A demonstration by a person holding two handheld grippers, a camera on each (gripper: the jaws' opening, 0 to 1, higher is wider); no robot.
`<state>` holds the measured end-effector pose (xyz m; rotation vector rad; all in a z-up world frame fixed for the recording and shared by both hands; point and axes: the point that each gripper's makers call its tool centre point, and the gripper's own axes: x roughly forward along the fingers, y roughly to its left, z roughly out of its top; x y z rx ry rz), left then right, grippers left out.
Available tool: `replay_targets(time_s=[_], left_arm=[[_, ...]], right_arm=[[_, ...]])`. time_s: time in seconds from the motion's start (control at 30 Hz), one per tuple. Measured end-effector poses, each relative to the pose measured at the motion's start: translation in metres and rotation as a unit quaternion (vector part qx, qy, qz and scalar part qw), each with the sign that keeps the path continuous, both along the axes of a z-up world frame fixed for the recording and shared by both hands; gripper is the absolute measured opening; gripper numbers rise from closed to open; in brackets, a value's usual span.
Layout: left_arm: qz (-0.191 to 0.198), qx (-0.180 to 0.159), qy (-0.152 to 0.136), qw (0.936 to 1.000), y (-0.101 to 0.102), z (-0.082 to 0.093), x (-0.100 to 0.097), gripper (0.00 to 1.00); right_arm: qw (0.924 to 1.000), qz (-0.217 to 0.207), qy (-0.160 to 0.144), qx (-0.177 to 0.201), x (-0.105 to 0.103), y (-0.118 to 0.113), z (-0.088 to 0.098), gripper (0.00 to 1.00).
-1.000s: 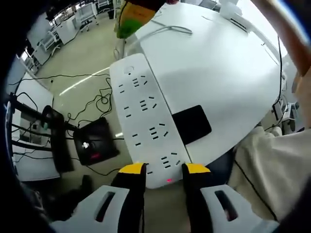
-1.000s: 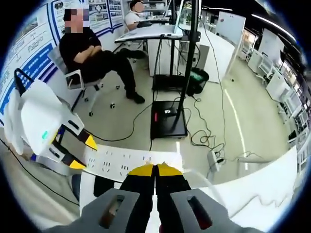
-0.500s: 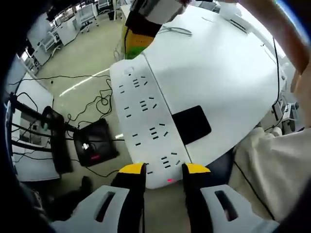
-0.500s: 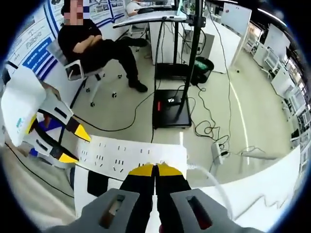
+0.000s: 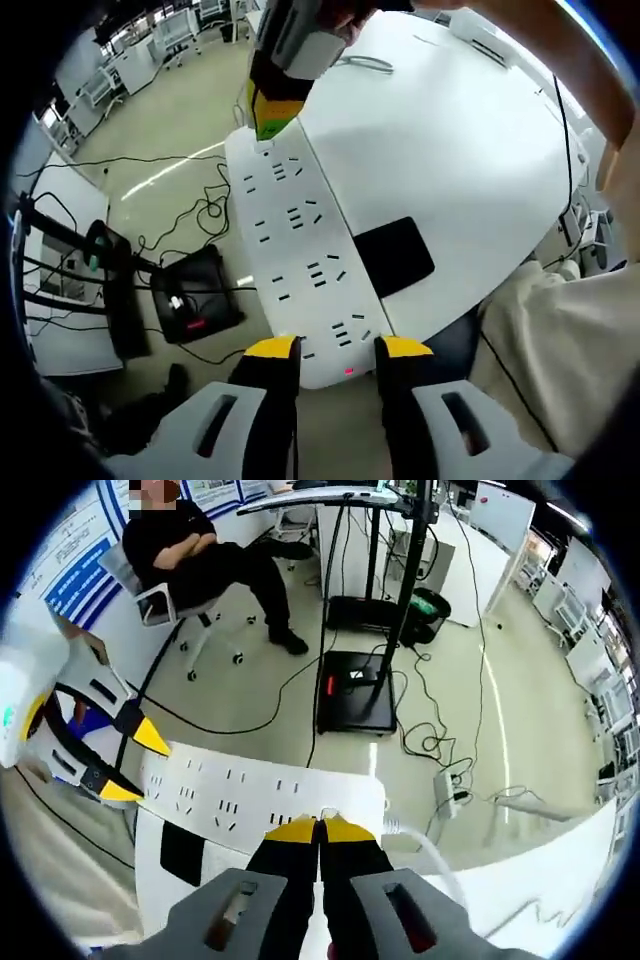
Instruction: Pick up the power strip scattered on the table, fix it on the side mounting bracket of the table, and press the switch
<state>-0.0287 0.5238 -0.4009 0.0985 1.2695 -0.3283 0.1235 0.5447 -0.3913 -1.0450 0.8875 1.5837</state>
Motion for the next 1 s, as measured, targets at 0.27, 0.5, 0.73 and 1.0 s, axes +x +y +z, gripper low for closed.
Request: replay_targets(time_s=[0.27,0.5,0.73,1.0], left_arm=[[0.002,0.000,0.001,1.0000,0.000,0.000,-0.002,0.35],[0.002,-0.001,0.000,1.0000,0.003,0.000,0.001,0.35],[0.003,0.000,0.000,1.0000,0.007,0.000,0.006,0.35],[0.003,0.002,0.003,1.0000,0.009,-0.002,0.008,0.35]], right_arm=[[0.9997,0.019,-0.011,-0.011,0.005,0.001,-0.007,0.00],[0.9994,0.030,-0.017,-0.012,0.007,0.001,-0.012,0.00],[0.9973,0.064,-0.035,-0.009,0.006,0.002,-0.012,0.00],[0.9935,0.095,-0.057,-0.024,-0.013,-0.006,-0.013,0.00]])
